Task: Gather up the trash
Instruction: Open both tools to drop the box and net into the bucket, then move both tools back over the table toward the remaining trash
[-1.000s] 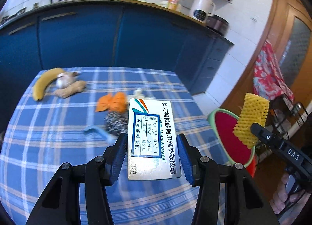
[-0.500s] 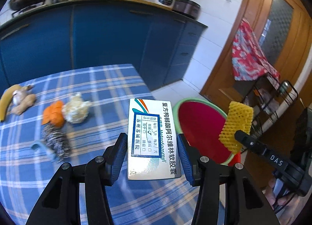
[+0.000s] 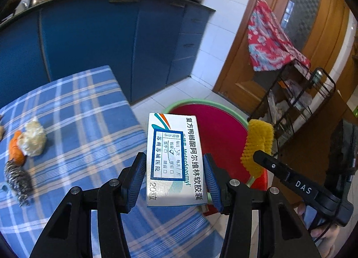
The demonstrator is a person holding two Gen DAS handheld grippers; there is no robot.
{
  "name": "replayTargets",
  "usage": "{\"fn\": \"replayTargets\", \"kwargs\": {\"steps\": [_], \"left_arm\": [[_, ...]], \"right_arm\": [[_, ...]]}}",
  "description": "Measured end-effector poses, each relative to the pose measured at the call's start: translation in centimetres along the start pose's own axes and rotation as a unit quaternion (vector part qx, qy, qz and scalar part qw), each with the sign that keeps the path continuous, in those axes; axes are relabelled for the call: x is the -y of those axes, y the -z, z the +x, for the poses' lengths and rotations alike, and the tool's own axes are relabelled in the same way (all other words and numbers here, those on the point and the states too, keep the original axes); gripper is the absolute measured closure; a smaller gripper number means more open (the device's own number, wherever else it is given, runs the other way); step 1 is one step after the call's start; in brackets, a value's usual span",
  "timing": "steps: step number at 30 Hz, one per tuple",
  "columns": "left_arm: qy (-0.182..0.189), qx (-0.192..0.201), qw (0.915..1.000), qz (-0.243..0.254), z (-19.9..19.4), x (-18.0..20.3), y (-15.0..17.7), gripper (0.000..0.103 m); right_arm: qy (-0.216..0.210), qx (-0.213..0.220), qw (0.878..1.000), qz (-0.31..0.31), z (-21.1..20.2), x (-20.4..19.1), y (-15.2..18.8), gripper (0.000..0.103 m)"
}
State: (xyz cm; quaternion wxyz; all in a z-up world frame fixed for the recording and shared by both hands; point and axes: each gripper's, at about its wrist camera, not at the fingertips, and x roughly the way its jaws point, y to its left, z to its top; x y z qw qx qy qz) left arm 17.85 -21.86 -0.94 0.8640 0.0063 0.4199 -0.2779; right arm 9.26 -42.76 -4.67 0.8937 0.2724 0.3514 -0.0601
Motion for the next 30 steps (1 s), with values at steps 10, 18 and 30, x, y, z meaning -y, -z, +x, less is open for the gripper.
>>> {"fn": "replayTargets", "kwargs": {"steps": [10, 18, 30], "left_arm": [[0.013, -0.026, 0.9993, 0.025, 3.5, 2.2, -0.4, 0.049], [0.012, -0.040, 0.9987, 0.030, 5.2, 3.4, -0.2, 0.037], [-0.002, -0.024, 0.9997, 0.006, 3.0, 1.8, -0.2, 0.037]], "right_arm": [[0.002, 0.013, 1.000, 0.017, -0.4, 2.0, -0.5, 0.066], [0.008, 0.029, 0.999, 0.029, -1.5, 3.2, -0.7, 0.065], [-0.003, 0.028, 0.999, 0.022, -2.1, 2.6, -0.4, 0.065]]}}
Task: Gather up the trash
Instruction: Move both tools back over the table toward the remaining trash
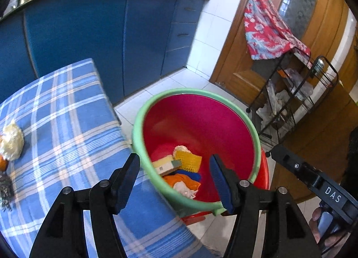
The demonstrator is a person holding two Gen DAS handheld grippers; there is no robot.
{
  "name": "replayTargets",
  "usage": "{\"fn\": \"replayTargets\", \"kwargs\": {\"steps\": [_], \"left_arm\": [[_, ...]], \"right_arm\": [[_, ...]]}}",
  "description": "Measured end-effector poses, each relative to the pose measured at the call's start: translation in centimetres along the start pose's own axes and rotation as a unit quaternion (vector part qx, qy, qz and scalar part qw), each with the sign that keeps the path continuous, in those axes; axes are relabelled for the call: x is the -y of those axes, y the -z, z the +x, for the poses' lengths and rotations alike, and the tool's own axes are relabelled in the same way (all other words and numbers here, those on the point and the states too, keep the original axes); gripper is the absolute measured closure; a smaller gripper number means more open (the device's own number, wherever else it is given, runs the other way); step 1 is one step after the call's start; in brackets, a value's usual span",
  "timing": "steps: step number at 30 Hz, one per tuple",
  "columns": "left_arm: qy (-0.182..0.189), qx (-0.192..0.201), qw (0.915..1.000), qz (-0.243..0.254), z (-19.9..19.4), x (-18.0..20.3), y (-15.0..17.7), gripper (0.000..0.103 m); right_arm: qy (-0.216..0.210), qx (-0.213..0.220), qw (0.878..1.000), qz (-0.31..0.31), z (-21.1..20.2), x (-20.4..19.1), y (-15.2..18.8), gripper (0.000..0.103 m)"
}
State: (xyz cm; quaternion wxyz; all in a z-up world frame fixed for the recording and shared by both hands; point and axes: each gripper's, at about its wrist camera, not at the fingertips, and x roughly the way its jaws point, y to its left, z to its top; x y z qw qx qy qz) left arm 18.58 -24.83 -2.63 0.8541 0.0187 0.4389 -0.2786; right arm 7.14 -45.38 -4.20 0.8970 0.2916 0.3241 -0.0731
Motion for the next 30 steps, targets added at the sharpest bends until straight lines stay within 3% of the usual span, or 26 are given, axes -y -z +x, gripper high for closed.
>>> {"fn": "replayTargets", "kwargs": {"steps": [8, 17, 26, 30], "left_arm": [[-0.011, 0.017, 0.9991, -0.036, -2.7, -2.4, 1.0, 0.037], [-0.048, 0.037, 0.9958, -0.069, -6.6, -5.7, 2.6, 0.037], [-0.103, 0.060, 0.9858, -0.119, -10.8, -10.5, 5.0, 0.037], [-0.111, 0.074, 0.9804, -0.145, -12.7, -12.8, 6.2, 0.037]], "right_arm": [[-0.016, -0.002, 1.000, -0.012, -0.2, -2.2, 0.1, 0.065], [-0.035, -0.007, 0.999, -0.041, -1.0, -5.2, 1.2, 0.064], [-0.053, -0.025, 0.995, -0.084, -1.4, -9.5, 2.7, 0.064], [-0.068, -0.034, 0.992, -0.101, -1.5, -12.1, 3.5, 0.064]]}}
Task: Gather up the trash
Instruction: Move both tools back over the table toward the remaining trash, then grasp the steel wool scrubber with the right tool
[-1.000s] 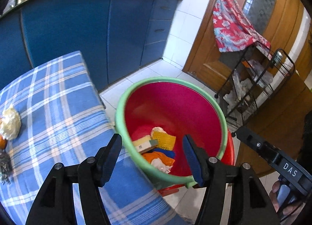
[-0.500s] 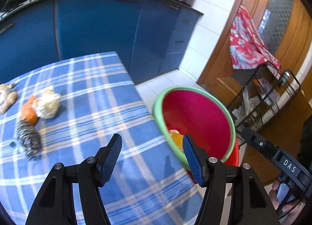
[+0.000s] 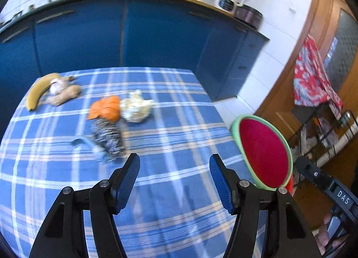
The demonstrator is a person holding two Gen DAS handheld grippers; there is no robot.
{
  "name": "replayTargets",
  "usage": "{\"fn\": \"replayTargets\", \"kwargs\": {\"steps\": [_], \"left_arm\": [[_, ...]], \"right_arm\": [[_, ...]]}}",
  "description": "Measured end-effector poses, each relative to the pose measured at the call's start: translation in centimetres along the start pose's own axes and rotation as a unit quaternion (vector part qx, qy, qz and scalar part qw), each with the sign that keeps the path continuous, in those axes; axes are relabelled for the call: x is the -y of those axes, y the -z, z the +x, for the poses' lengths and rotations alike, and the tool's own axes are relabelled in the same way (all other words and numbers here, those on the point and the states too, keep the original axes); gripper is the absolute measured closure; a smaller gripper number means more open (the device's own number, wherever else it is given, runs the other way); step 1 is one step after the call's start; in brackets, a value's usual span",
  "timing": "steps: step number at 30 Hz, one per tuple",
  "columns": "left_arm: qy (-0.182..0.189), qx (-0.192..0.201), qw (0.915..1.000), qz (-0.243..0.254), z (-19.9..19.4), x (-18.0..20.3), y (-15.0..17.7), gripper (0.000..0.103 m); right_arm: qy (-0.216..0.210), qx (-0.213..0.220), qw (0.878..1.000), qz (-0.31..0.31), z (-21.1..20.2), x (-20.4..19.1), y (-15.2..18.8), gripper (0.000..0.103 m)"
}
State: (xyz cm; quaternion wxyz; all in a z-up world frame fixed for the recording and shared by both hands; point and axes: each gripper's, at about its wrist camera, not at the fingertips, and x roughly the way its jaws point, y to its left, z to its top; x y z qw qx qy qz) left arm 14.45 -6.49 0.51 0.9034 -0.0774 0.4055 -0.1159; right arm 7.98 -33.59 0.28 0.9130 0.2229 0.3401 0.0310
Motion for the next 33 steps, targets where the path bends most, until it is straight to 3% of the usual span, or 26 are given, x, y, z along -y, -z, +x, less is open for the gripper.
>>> {"fn": "replayTargets", "kwargs": {"steps": [16, 33], "left_arm": [[-0.052, 0.020, 0.9944, -0.090, -3.3, -9.8, 1.0, 0.037], [-0.107, 0.026, 0.9815, -0.157, -3.6, -17.1, 2.2, 0.037]], "right_arm": [[-0.055, -0.045, 0.994, -0.087, 2.4, -10.1, 1.4, 0.064], [-0.093, -0.115, 0.980, -0.136, 10.9, -17.6, 3.8, 0.064]]}}
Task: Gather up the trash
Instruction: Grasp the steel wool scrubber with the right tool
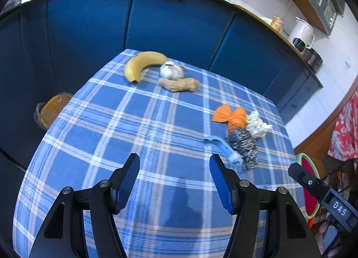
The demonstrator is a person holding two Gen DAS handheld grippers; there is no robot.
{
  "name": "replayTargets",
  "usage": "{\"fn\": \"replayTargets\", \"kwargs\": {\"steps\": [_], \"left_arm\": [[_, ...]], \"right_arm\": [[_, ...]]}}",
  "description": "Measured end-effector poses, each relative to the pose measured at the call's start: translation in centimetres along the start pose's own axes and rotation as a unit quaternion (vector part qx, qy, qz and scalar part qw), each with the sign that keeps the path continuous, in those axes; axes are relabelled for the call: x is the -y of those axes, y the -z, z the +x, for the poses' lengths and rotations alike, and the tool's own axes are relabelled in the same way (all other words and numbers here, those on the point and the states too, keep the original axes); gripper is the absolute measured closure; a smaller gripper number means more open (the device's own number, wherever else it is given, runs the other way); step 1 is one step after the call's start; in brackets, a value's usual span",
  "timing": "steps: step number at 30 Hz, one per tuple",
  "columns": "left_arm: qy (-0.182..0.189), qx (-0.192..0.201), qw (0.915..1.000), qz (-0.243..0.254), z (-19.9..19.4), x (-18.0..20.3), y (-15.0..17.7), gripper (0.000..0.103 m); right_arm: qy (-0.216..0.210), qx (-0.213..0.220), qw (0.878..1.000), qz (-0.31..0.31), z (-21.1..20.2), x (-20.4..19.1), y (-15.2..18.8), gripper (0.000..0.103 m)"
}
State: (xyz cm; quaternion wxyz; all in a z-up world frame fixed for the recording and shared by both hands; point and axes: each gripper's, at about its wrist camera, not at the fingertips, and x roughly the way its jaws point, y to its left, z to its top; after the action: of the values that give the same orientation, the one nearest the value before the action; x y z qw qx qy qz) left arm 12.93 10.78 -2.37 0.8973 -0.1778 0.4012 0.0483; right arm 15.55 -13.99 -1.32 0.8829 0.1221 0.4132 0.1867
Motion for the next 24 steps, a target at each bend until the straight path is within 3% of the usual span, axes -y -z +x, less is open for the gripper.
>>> {"fn": "replayTargets", "kwargs": {"steps": [13, 16, 19, 24], "left_arm": [[-0.012, -0.007, 0.9998, -0.015, 1.7, -1.6, -0.1, 0.037], [-0.014, -0.008, 0.9998, -0.016, 1.8, -1.7, -0.1, 0.037], [-0.013, -0.008, 0.9998, -0.016, 2.0, -1.7, -0.1, 0.037], [-0.013, -0.012, 0.9997, -0.016, 2.3, -1.7, -0.2, 0.037]], "right_arm": [[-0.002, -0.045, 0.999, -0.005, 6.3, -1.1, -0.3, 0.064], [-0.005, -0.047, 0.999, 0.000, 7.3, -1.2, -0.8, 0.064], [-0.002, -0.043, 0.999, 0.004, 7.9, -1.2, -1.3, 0.057], [-0.002, -0.043, 0.999, 0.012, 9.3, -1.1, -2.1, 0.057]]}}
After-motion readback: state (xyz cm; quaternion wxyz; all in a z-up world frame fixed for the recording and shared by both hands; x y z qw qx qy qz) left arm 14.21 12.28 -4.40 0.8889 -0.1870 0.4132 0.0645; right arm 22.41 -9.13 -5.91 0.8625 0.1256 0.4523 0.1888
